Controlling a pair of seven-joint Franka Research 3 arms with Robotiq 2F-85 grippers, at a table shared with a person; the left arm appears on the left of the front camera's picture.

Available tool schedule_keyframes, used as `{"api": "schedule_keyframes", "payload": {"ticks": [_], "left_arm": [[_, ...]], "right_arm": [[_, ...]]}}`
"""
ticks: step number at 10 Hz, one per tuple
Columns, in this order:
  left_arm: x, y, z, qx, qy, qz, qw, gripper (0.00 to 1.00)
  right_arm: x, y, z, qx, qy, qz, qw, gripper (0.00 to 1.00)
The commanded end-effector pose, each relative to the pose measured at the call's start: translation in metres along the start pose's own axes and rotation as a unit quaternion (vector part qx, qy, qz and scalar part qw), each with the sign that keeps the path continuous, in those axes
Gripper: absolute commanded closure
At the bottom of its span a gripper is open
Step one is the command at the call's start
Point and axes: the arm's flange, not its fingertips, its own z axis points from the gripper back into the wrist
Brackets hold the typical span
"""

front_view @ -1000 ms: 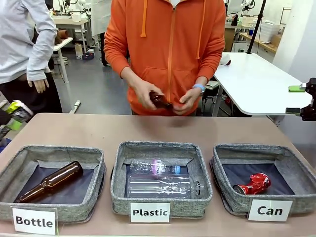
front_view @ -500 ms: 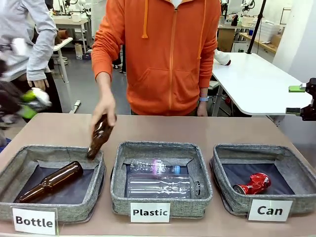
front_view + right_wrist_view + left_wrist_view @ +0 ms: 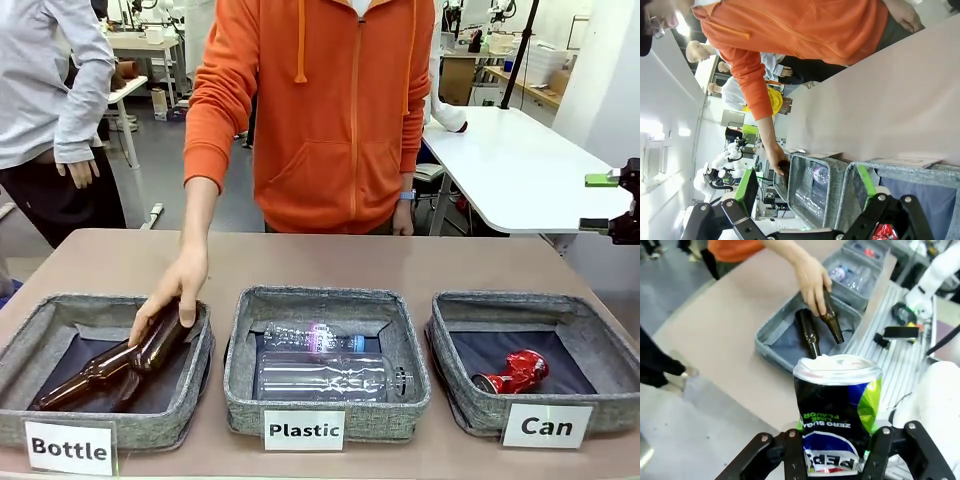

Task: Sort the can waste into the basket.
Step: Pick up the can waste from the table and place it in the right Fabric basket.

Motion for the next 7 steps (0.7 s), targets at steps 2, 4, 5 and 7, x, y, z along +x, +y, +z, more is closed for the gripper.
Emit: {"api": "schedule_keyframes", "payload": {"ticks": [2, 4, 5, 7], "left_arm": [[0.006, 0.022, -0.024, -0.008, -0.030, 0.001, 1.000, 0.64], [0.024, 0.025, -0.037, -0.019, -0.031, 0.001, 0.999, 0.64], [0.032, 0.023, -0.048, -0.031, -0.037, 0.005, 0.999, 0.64], [0.061, 0.017, -0.083, -0.055, -0.033, 0.018, 0.998, 0.64]], "right_arm": [[0.001, 0.001, 0.002, 0.002, 0.003, 0.010, 1.000, 0.00], [0.001, 0.001, 0.002, 0.002, 0.003, 0.010, 1.000, 0.00], [0.001, 0.001, 0.002, 0.002, 0.003, 0.010, 1.000, 0.00], [0.001, 0.001, 0.002, 0.002, 0.003, 0.010, 1.000, 0.00]]}}
